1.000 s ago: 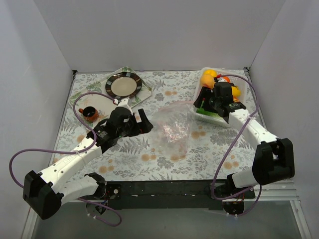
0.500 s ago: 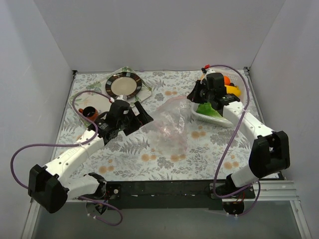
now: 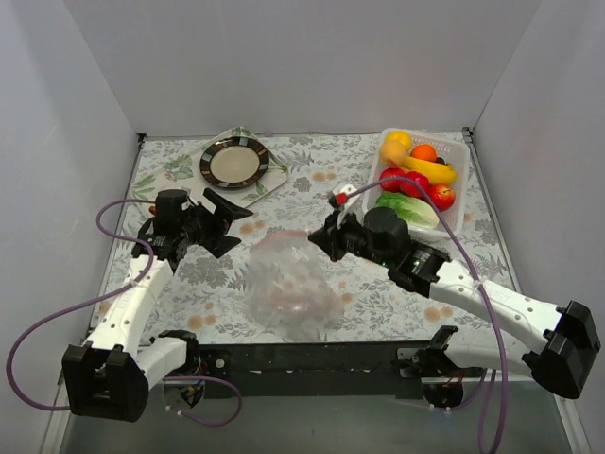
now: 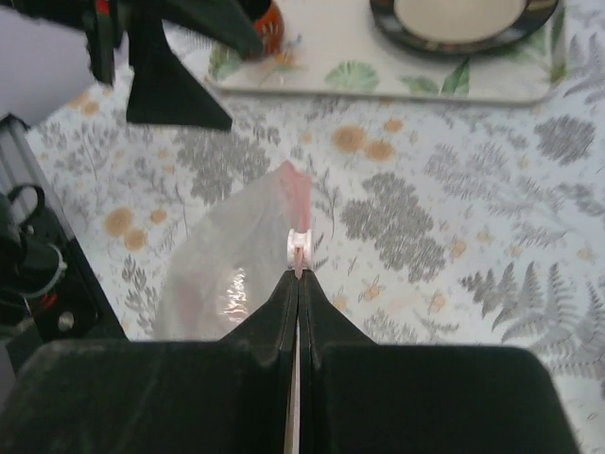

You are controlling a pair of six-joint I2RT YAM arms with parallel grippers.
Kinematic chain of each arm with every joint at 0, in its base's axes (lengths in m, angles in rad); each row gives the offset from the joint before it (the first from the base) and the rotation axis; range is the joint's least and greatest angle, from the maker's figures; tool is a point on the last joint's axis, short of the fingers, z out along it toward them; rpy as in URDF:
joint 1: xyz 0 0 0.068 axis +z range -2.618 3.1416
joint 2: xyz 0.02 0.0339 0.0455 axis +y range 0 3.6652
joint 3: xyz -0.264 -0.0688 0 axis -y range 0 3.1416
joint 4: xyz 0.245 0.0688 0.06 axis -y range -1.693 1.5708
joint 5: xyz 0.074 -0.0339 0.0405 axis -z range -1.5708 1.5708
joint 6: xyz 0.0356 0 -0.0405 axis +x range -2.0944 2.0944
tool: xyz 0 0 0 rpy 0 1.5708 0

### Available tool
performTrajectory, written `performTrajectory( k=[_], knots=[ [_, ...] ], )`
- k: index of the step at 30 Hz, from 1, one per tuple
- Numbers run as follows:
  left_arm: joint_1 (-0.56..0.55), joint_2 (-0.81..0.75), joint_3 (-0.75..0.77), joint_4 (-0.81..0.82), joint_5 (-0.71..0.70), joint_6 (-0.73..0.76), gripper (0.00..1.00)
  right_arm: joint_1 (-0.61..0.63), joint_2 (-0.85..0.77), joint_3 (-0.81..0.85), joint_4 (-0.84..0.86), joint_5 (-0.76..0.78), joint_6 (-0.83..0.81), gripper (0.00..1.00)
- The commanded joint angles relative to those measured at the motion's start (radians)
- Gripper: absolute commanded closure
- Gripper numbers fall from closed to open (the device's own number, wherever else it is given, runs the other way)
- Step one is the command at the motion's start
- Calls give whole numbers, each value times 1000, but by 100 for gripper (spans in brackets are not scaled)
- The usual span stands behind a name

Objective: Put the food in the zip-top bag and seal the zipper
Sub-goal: Pick up the zipper food storage bag at the center of the board.

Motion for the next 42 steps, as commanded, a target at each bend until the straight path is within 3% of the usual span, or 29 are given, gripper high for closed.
performTrajectory(
  k=[1,3,6,10,14,16,20,23,28,32,38,42],
  knots=[
    [27,-37,-49,-16,121,-2,17,105,-52,-186,81,158,-1,99],
    [27,-66,-84,-47,114,2,27,137,-82,-210,81,221,13,99],
    [27,-103,-93,-104,68,21,31,142,-90,-179,59,343,-10,99],
    [27,-105,-52,-138,55,25,33,116,-14,40,-28,481,-128,99],
    [29,-86,12,-154,42,24,32,51,46,261,-36,427,-260,99],
    [30,-71,45,-162,37,27,31,44,54,280,-19,365,-303,99],
    [38,-59,34,-130,61,8,31,47,39,138,57,207,-251,99],
    [38,-51,-16,-83,80,2,35,70,42,-67,209,110,-150,99],
    [36,-25,-99,37,126,65,42,171,100,-321,453,140,-32,99],
    [33,-5,-129,68,114,142,42,199,97,-365,489,171,10,99],
    [0,32,-244,232,152,88,50,200,57,-382,472,202,13,99],
    [-129,95,-224,299,85,88,50,200,31,-401,469,205,39,99]
  ],
)
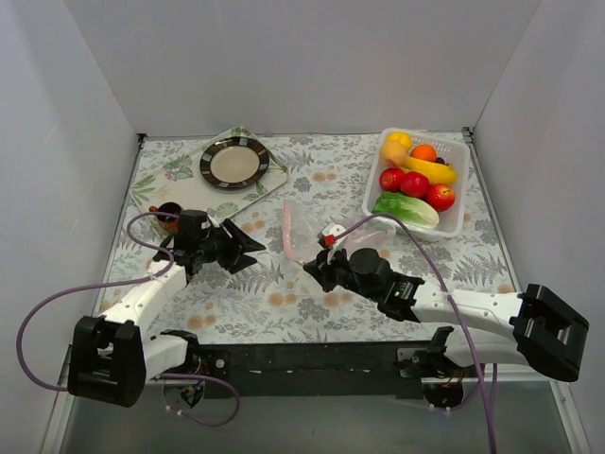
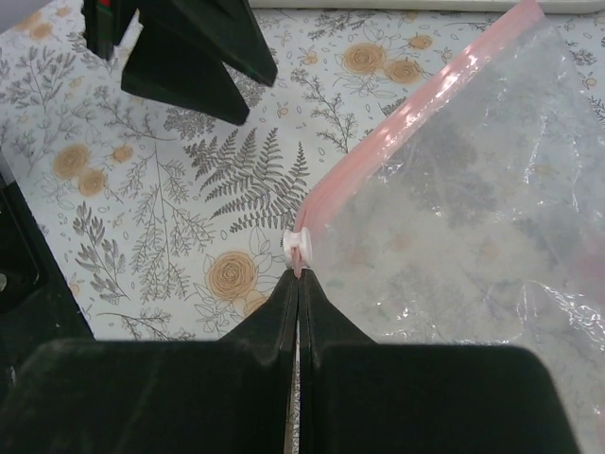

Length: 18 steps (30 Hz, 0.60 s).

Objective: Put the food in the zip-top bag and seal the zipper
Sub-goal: Pick up the zipper food storage bag at the center of the board.

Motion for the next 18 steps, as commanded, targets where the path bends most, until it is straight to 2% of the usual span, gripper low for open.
performTrajectory(
  k=[1,5,10,18],
  knots=[
    [-122,68,22,156,-53,-9,51,6,-39,-12,66,28,44,99],
    [-179,139,4,229,-82,-52,54,7,-54,-18,57,34,53,99],
    [-184,159,-30,353,-64,-104,53,7,-61,-24,41,39,58,99],
    [-184,185,-34,410,-65,-127,53,11,-71,-27,32,40,67,99]
  ],
)
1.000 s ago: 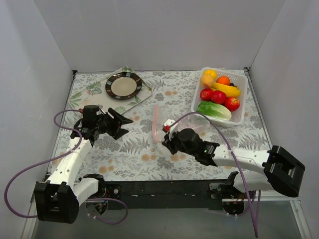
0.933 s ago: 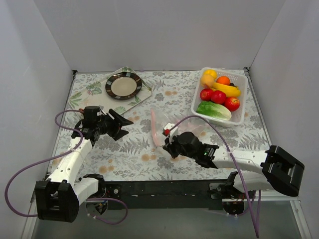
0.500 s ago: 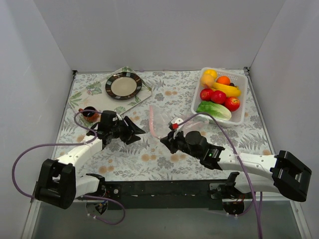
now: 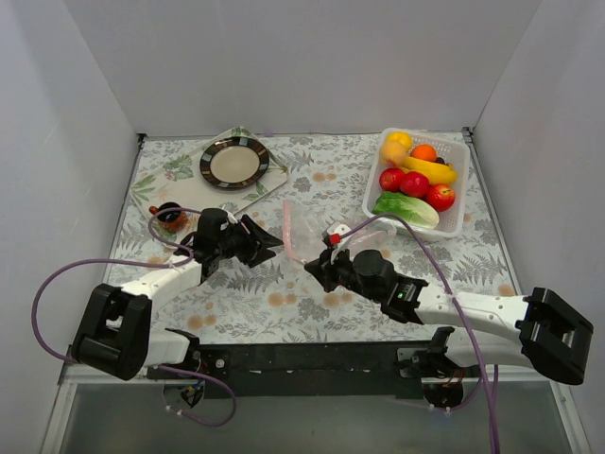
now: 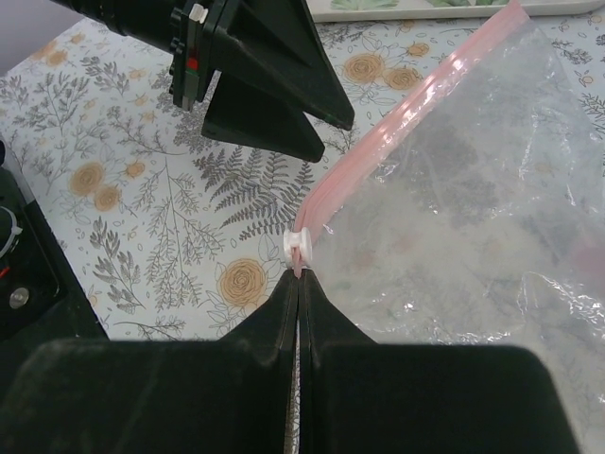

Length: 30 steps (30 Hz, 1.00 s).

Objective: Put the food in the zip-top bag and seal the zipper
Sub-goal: Pick up the zipper food storage bag at the center of the board.

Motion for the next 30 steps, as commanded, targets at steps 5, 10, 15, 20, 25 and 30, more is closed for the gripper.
performTrajectory(
  k=[5,10,15,20,25,30],
  knots=[
    [-4,45,17,64,-29,-3,53,11,-41,-12,11,24,16,99],
    [-6,86,58,62,-41,23,54,11,-60,-14,-4,30,18,99],
    [-4,95,78,53,-41,37,55,11,-74,-20,-17,38,19,99],
    [0,60,83,27,-68,52,55,11,-79,-23,-23,39,22,99],
    [3,77,112,16,-72,80,55,11,-82,-23,-24,38,25,99],
    [5,101,152,19,-88,115,55,12,-90,-23,-29,41,24,99]
  ],
)
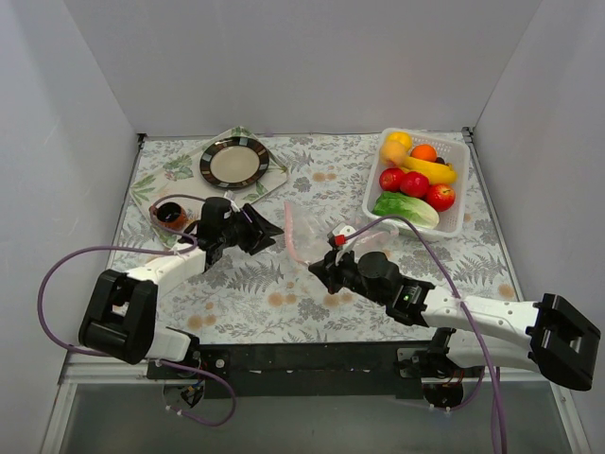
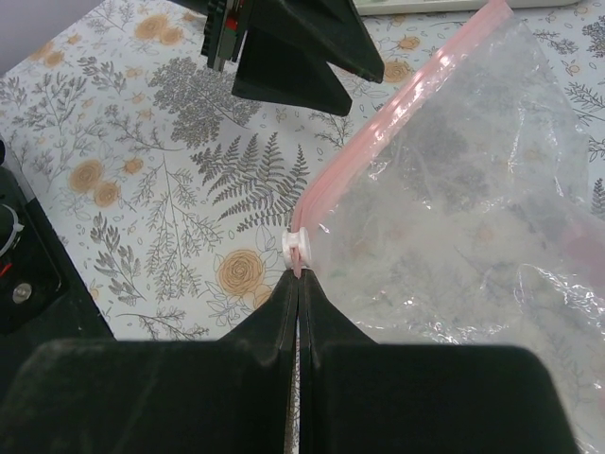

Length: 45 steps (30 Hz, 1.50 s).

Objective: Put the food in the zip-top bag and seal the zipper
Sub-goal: Pick up the zipper food storage bag at the center of the board.

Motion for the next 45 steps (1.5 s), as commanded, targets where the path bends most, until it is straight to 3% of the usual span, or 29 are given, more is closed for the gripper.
performTrajectory(
  k=[1,41,45],
  knots=[
    [3,22,66,0,-28,53,55,6,-28,-4,18,22,10,99],
    [-32,79,58,24,-45,98,60,8,-22,16,-7,31,14,99],
    [-34,82,60,26,-51,104,64,8,-25,21,-11,34,13,99]
  ],
)
